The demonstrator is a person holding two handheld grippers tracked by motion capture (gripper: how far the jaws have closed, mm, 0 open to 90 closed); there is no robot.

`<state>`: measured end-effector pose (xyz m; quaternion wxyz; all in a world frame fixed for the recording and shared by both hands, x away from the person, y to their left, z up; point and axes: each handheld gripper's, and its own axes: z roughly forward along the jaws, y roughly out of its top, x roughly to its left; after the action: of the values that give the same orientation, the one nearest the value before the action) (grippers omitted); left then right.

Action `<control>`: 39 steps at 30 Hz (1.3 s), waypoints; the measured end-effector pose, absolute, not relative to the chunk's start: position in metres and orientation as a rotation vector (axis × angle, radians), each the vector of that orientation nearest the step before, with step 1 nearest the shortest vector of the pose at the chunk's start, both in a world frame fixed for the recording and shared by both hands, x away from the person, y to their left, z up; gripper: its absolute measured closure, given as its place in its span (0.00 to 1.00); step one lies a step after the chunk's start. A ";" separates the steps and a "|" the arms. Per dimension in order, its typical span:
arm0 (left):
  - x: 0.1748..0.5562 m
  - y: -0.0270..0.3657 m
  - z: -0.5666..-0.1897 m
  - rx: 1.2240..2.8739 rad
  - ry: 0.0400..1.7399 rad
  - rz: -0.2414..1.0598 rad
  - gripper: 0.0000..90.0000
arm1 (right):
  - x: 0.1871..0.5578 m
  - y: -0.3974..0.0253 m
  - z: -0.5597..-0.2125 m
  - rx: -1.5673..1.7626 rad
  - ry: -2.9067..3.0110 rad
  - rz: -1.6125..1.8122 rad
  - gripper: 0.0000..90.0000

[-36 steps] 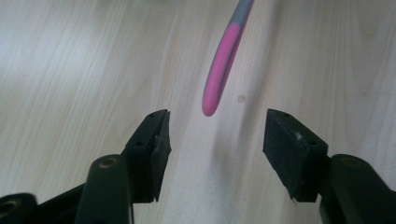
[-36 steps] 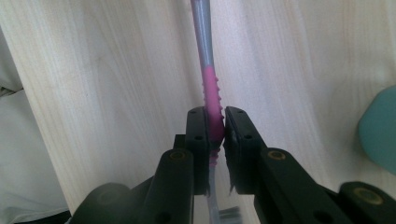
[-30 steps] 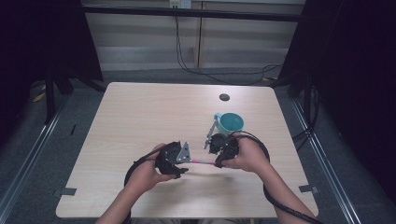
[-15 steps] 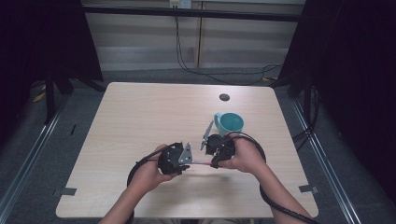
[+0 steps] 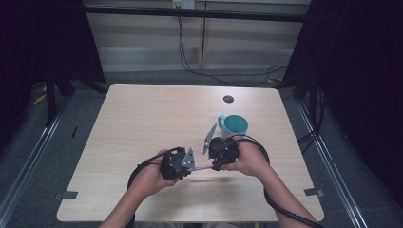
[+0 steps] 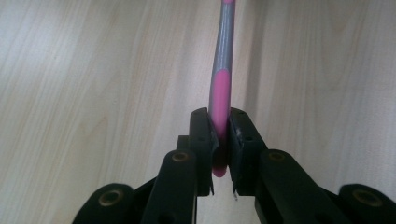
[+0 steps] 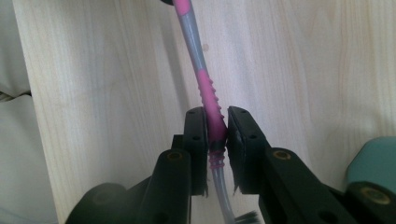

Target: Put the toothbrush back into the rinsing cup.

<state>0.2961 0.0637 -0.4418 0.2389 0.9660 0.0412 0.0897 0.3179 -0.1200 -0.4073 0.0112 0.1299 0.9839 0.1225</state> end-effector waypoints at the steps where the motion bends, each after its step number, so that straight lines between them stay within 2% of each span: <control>1: 0.296 0.064 -0.442 2.631 0.131 0.237 0.91 | 0.318 -0.121 -0.407 0.409 3.066 0.385 0.86; 9: 0.296 0.066 -0.443 2.620 0.161 0.210 0.91 | 0.318 -0.120 -0.408 0.404 3.062 0.390 0.86; 25: 0.295 0.062 -0.449 2.627 0.129 0.296 0.88 | 0.317 -0.117 -0.406 0.358 3.057 0.375 0.88; 32: 0.294 0.061 -0.450 2.671 0.104 0.247 0.91 | 0.316 -0.117 -0.407 0.335 3.066 0.396 0.88; 39: 0.294 0.063 -0.451 2.664 0.144 0.226 0.91 | 0.318 -0.123 -0.404 0.428 3.022 0.497 0.56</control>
<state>0.2937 0.0634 -0.4507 0.2301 0.9683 0.0524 0.0821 0.3180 -0.1226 -0.4044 0.0244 0.1385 0.9770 0.1606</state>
